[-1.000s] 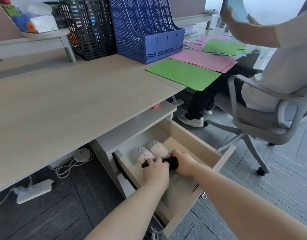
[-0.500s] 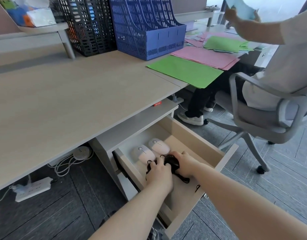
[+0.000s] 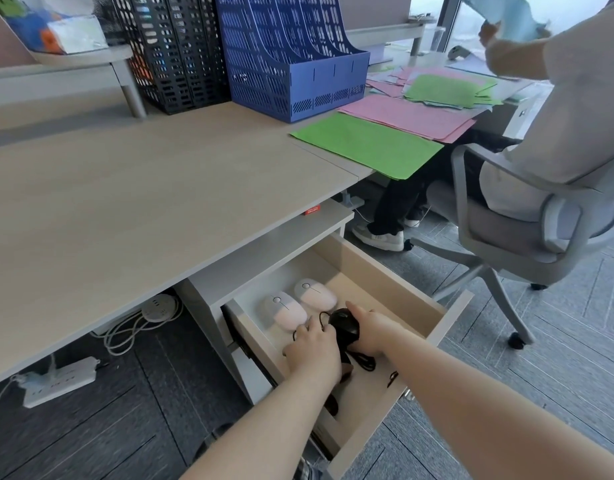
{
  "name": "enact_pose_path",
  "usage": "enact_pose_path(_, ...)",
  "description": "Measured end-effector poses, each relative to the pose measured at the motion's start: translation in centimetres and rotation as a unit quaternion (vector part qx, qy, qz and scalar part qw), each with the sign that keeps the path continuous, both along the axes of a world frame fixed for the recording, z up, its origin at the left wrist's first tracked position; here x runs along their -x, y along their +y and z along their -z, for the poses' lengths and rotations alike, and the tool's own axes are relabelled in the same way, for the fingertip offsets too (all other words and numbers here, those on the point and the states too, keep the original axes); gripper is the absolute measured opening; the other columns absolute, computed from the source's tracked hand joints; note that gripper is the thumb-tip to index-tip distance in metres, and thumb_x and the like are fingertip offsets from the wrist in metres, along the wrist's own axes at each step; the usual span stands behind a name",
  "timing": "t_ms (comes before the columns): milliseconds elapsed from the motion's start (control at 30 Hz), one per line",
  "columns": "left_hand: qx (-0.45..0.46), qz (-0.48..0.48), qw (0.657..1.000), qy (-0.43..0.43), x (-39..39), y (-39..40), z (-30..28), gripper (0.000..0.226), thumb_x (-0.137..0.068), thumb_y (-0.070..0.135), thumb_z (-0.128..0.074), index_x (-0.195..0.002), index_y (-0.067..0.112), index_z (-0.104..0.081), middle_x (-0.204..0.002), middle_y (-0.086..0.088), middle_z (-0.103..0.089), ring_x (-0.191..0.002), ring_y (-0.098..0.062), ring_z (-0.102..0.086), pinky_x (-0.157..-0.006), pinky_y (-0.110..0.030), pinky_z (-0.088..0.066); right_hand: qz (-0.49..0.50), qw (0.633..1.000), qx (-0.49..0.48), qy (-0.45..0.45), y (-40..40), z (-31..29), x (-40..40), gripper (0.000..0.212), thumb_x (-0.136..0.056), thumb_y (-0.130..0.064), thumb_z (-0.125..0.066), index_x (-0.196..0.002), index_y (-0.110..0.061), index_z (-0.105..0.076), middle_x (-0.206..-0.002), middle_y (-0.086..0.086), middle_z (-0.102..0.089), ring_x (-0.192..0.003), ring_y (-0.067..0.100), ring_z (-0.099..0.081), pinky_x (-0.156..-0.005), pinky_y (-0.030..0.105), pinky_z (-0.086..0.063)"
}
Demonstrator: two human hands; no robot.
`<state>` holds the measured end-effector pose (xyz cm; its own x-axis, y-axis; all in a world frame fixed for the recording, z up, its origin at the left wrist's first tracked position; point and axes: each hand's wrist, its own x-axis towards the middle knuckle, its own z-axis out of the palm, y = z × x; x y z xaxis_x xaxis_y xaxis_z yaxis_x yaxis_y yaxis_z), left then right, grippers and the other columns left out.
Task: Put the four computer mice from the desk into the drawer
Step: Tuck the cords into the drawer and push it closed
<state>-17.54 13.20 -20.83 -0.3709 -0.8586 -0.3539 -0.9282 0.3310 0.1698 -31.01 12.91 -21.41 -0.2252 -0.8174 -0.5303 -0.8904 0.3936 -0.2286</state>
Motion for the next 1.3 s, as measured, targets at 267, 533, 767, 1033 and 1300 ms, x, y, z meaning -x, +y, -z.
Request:
enact_pose_path(267, 0.085, 0.049, 0.995, -0.001, -0.6, -1.1, -4.8, 0.046, -0.089, 0.045, -0.055, -0.126, 0.019, -0.05, -0.135, -0.006, -0.047, -0.126, -0.027, -0.042, -0.099, -0.039, -0.036, 0.046, 0.995, 0.086, 0.019, 1.7, -4.4, -0.6, 0.038, -0.093, -0.033, -0.048, -0.126, -0.015, -0.049, -0.124, 0.007, -0.059, -0.113, 0.028, -0.057, -0.087, 0.037, -0.052)
enact_pose_path(533, 0.192, 0.087, 0.977, 0.029, -2.0, -1.0, -11.6, 0.034, -0.093, 0.034, -0.047, -0.121, 0.015, -0.051, -0.129, -0.01, -0.049, -0.122, -0.028, -0.045, -0.093, -0.041, -0.04, 0.295, 0.937, 0.154, 0.108, 5.0, -7.5, 0.1, 0.074, -0.086, -0.005, -0.04, -0.151, -0.024, -0.01, -0.162, 0.013, 0.003, -0.148, 0.039, 0.002, -0.118, 0.057, -0.012)
enact_pose_path(767, 0.309, 0.073, 0.944, 0.083, -6.1, -5.9, -16.2, 0.052, -0.096, 0.035, -0.042, -0.144, 0.018, -0.032, -0.157, -0.011, -0.024, -0.145, -0.026, -0.021, -0.115, -0.043, -0.024, 0.384, 0.911, 0.151, 0.009, 5.1, -7.1, 0.1, 0.074, -0.093, -0.006, -0.038, -0.149, 0.002, 0.009, -0.16, 0.014, 0.016, -0.146, 0.033, -0.015, -0.119, 0.045, -0.024)
enact_pose_path(1033, 0.228, -0.008, 0.971, 0.075, -9.8, -11.6, -16.7, 0.058, -0.099, 0.045, -0.026, -0.149, 0.016, -0.025, -0.16, -0.01, -0.019, -0.148, -0.022, -0.013, -0.121, -0.041, -0.014, 0.358, 0.923, 0.137, -0.026, 0.9, -8.0, -1.8, 0.071, -0.093, -0.01, -0.041, -0.149, 0.003, 0.0, -0.158, 0.024, 0.008, -0.147, 0.036, -0.01, -0.117, 0.043, -0.026)
enact_pose_path(1300, 0.145, -0.045, 0.986, 0.063, -11.5, -15.7, -15.4, 0.066, -0.097, 0.055, -0.019, -0.151, 0.017, -0.016, -0.163, -0.004, -0.008, -0.15, -0.018, -0.004, -0.121, -0.043, -0.011, 0.381, 0.898, 0.18, -0.128, -5.9, -8.3, -3.4, 0.076, -0.092, -0.006, -0.037, -0.151, -0.011, 0.011, -0.161, 0.011, 0.01, -0.133, 0.035, -0.041, -0.107, 0.042, -0.041)
